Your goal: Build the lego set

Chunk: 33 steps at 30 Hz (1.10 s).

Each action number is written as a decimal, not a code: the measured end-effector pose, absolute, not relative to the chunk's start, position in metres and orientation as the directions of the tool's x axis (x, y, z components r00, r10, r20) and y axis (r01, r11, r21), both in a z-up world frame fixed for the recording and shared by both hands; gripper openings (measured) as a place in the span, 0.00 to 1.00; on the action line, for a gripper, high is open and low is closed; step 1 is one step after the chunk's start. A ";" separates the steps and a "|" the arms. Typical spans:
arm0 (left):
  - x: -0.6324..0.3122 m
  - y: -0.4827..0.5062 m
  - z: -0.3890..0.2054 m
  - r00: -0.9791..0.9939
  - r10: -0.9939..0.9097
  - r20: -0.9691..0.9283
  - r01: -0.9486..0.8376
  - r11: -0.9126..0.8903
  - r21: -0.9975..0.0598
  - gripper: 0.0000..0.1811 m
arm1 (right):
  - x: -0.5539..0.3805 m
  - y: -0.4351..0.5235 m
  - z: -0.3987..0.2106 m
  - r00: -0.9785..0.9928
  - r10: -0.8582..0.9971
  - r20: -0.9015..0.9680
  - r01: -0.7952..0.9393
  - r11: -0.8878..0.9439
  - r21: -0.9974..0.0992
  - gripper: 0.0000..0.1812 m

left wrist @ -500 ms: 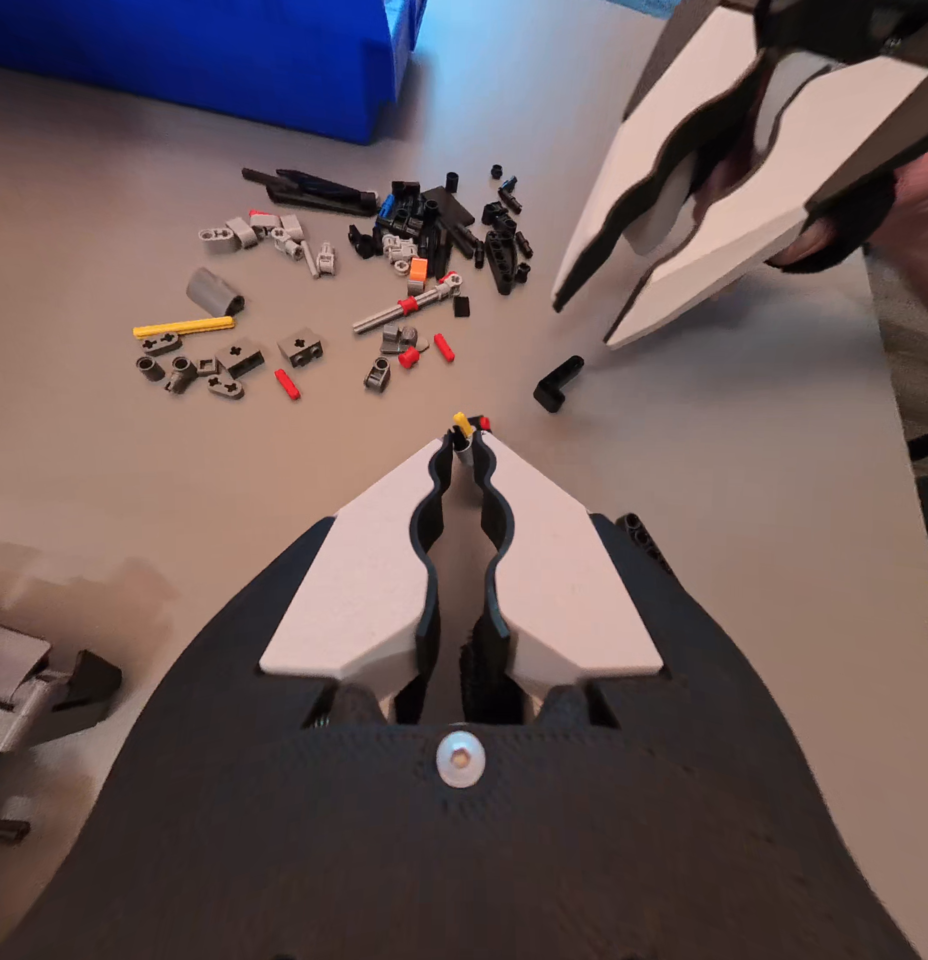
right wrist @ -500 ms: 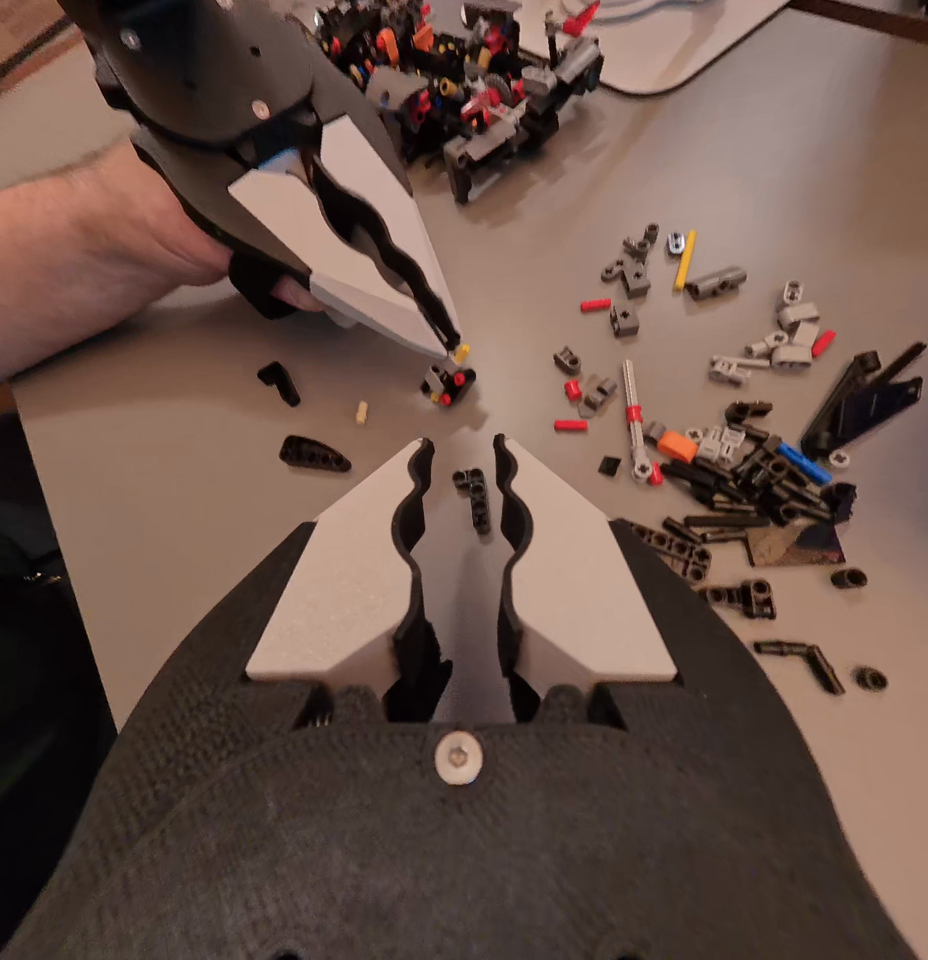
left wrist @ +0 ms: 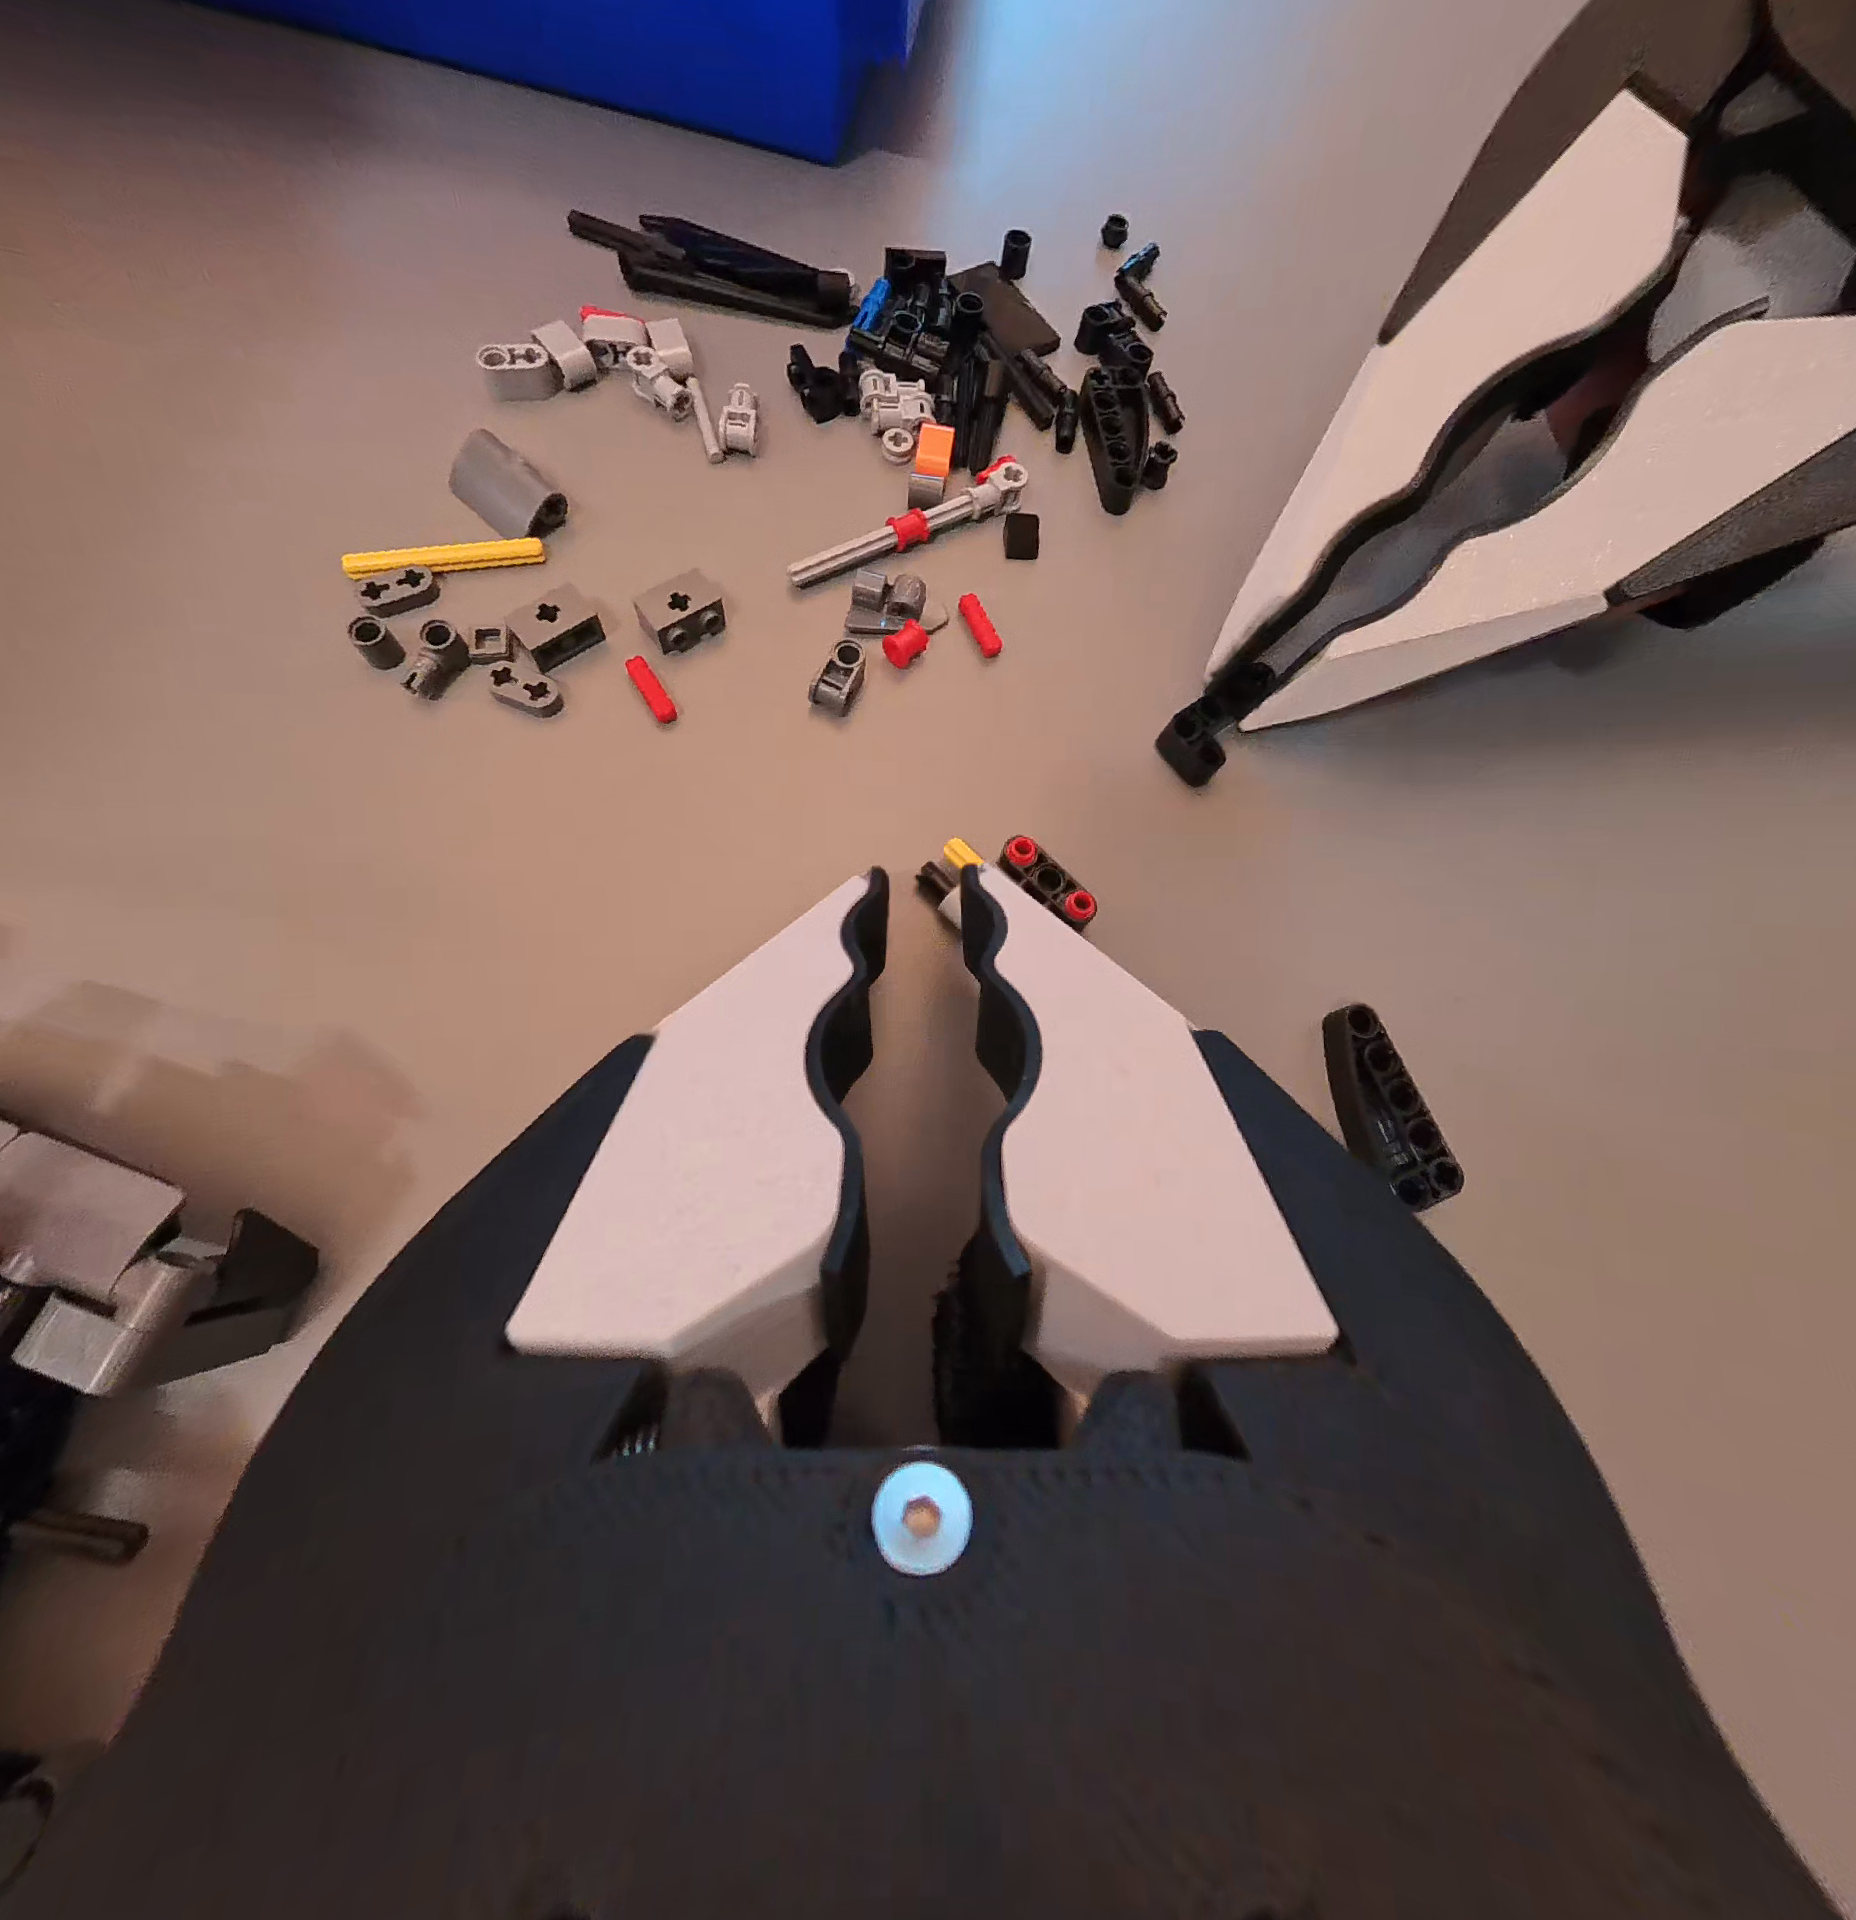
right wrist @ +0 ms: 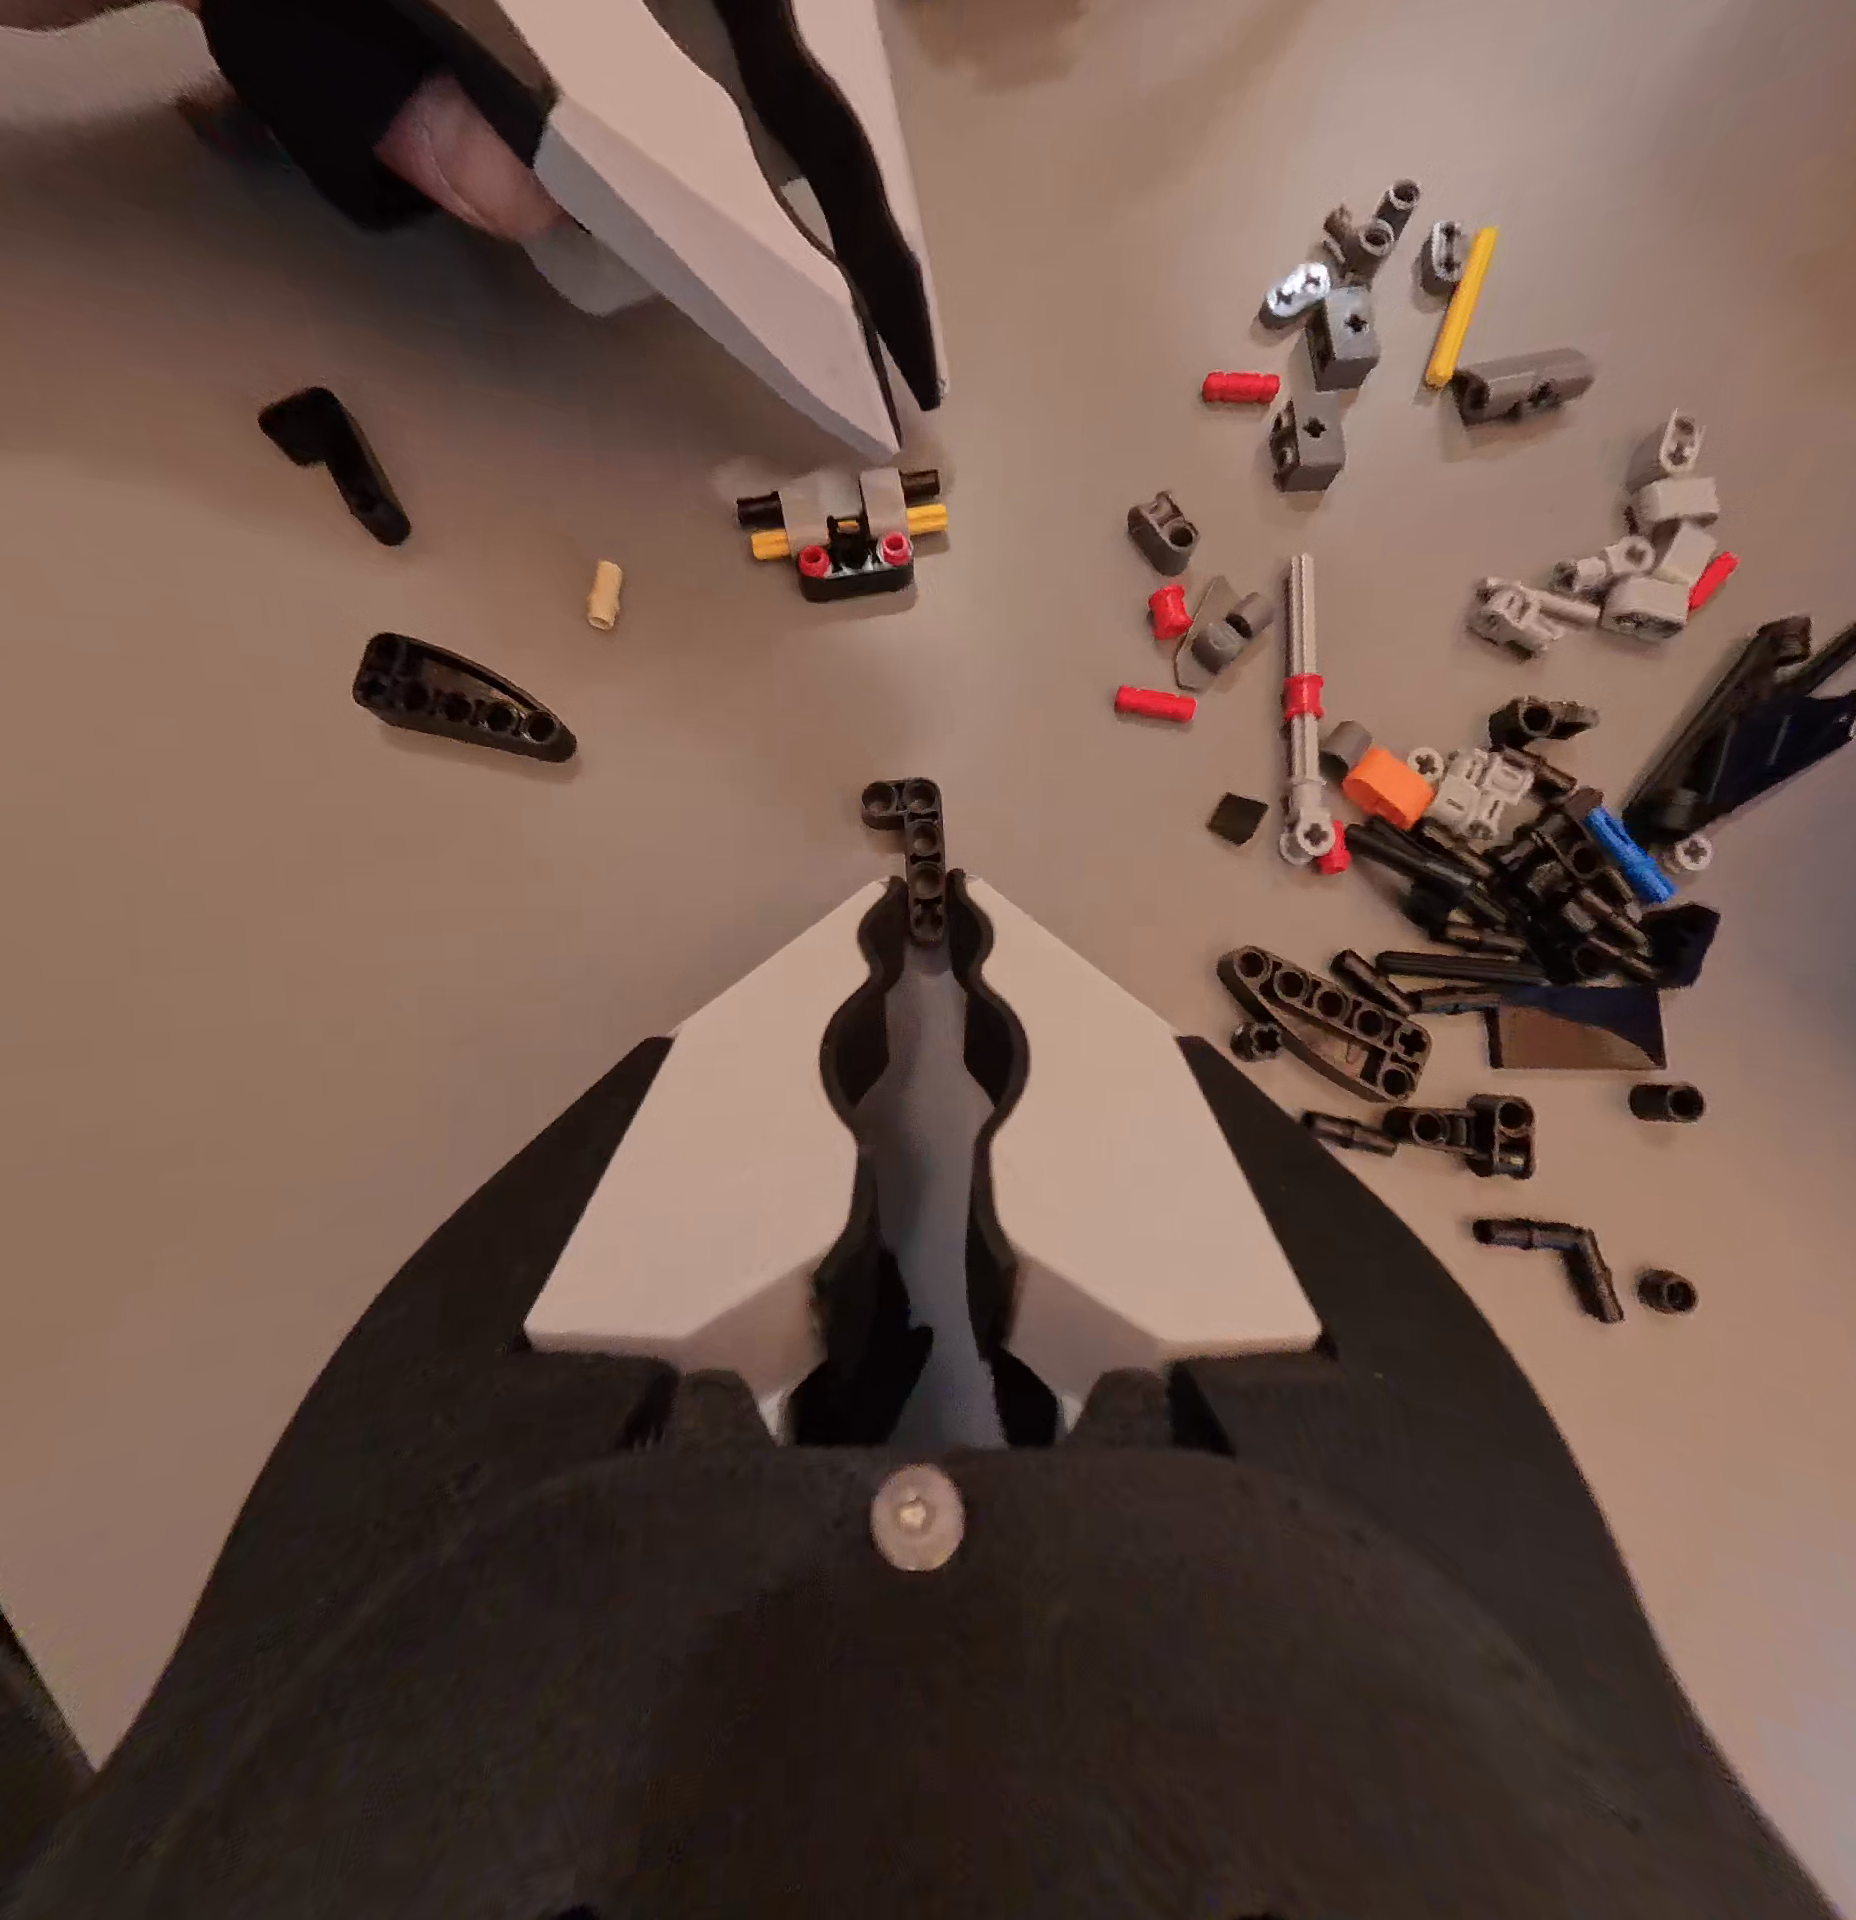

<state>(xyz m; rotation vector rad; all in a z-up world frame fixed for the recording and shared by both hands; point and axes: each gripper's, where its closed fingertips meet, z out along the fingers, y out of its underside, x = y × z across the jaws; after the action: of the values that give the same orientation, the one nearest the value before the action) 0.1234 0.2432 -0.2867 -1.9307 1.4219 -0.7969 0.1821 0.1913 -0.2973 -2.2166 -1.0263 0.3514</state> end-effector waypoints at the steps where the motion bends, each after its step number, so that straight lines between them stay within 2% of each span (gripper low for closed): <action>1: 0.122 0.245 -0.287 0.246 -0.963 0.106 -0.600 -0.237 -0.764 0.07 | 0.180 0.191 -0.297 0.652 0.757 0.033 0.578 -0.468 -0.668 0.03; 6: 0.119 0.250 -0.281 0.236 -0.969 0.073 -0.580 -0.200 -0.790 0.10 | 0.174 0.191 -0.292 0.639 0.768 0.036 0.566 -0.439 -0.698 0.03; 12: 0.121 0.242 -0.275 0.147 -0.988 -0.052 -0.610 -0.049 -0.791 0.13 | 0.164 0.190 -0.288 0.611 0.791 0.042 0.565 -0.397 -0.723 0.03; 17: 0.124 0.231 -0.276 0.058 -0.989 -0.139 -0.623 0.073 -0.779 0.22 | 0.158 0.198 -0.274 0.601 0.796 0.064 0.512 -0.323 -0.796 0.03; 21: 0.126 0.223 -0.274 0.010 -0.990 -0.139 -0.602 0.105 -0.792 0.26 | 0.159 0.202 -0.271 0.607 0.791 0.081 0.486 -0.289 -0.825 0.03; 28: 0.125 0.221 -0.294 -0.003 -0.985 -0.170 -0.698 0.124 -0.705 0.19 | 0.162 0.200 -0.275 0.601 0.794 0.090 0.494 -0.281 -0.823 0.03; 33: 0.126 0.209 -0.290 -0.029 -0.993 -0.113 -0.695 0.102 -0.712 0.17 | 0.162 0.202 -0.278 0.603 0.791 0.098 0.504 -0.283 -0.816 0.03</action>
<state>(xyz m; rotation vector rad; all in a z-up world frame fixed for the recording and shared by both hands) 0.1264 0.2090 -0.2904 -1.6522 1.7851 -0.6403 0.1623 0.2020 -0.2776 -1.9515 -1.0295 0.4134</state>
